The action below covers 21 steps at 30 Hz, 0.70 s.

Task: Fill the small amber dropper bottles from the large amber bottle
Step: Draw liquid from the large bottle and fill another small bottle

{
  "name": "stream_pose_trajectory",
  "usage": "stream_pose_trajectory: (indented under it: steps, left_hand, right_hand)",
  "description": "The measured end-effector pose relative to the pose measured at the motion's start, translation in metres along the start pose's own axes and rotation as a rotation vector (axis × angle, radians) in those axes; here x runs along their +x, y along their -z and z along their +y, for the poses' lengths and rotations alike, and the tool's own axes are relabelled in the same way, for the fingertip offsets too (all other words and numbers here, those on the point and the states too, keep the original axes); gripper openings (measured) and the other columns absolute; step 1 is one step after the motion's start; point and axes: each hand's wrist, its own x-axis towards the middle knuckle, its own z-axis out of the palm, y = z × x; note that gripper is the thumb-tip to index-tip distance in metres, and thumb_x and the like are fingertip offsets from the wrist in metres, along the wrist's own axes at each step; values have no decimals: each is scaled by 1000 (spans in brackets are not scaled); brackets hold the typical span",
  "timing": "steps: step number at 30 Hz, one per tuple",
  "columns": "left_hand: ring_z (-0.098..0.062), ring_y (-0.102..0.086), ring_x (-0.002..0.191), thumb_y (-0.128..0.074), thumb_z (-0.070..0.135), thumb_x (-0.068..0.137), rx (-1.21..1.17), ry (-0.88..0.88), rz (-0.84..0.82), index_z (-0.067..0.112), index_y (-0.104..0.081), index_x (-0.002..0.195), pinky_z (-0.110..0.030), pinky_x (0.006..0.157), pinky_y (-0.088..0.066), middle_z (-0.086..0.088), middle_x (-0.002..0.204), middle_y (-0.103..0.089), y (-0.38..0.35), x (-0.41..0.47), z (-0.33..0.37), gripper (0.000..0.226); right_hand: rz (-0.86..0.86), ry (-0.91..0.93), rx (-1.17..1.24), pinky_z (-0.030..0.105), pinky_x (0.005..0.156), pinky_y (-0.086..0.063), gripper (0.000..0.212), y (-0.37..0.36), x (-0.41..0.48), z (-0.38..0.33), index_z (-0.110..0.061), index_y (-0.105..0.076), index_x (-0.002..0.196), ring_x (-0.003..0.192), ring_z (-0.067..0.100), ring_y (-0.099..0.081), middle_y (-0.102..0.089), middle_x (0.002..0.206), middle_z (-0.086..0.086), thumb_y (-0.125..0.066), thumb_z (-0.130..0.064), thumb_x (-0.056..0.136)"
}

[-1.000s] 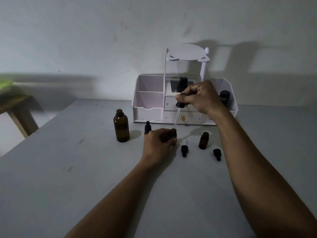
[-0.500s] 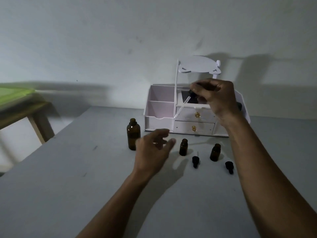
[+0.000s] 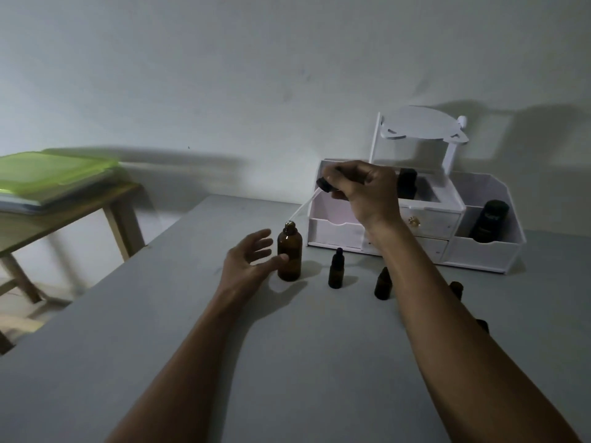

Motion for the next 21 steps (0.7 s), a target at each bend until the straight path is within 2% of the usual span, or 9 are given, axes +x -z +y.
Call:
stream_pose_trajectory:
  steps: [4,7,10,12,16,19,21]
  left_hand:
    - [-15,-69,111,-85,46,58,-6,-6,-67,27,-61,133,-41,98,-55,-2,123,-70,0,2,-1,81]
    - [-12,-70,108,-88,26,70,-3,-32,-95,24,-65,129,-35,96,-56,1,116,-74,-2,2,-1,63]
    - [-8,-72,102,-81,9,80,1,-58,-98,21,-67,126,-26,90,-57,0,112,-75,-4,3,-2,50]
    - [-8,-73,98,-80,9,81,4,-61,-95,18,-67,128,-22,86,-57,-2,112,-75,-4,3,-4,49]
    - [-6,-73,96,-79,11,83,22,-58,-91,19,-66,130,-24,84,-58,0,112,-74,-4,5,-6,49]
    - [-1,-72,95,-78,13,83,32,-60,-90,22,-65,130,-19,81,-57,4,111,-74,-4,6,-6,49]
    - [-2,-72,96,-78,14,83,26,-52,-90,23,-65,130,-23,85,-58,3,112,-73,-4,6,-6,49]
  right_hand:
    - [-22,19,-42,30,71,-61,12,-4,1,-1,-20,-75,78,67,-1,-72,-72,63,-18,-76,-10,85]
    - [-30,49,-54,24,69,-61,2,-9,2,-4,-12,-77,85,67,1,-73,-73,64,-17,-77,-10,85]
    - [-5,62,-40,28,71,-60,4,-8,5,-7,-7,-77,87,68,6,-74,-75,66,-10,-77,-10,84]
    - [6,83,-50,25,67,-60,4,-7,6,-7,-6,-77,86,66,6,-74,-75,65,-10,-78,-10,84]
    - [-12,114,-80,14,62,-55,2,-7,6,-4,-7,-77,85,62,1,-71,-73,64,-15,-77,-7,83]
    - [-50,134,-116,16,66,-56,2,-13,5,-3,-7,-78,85,66,4,-73,-75,71,-8,-77,-7,83]
    - [-86,134,-122,22,73,-60,7,-19,6,-1,-4,-78,88,72,13,-75,-77,77,3,-77,-9,84]
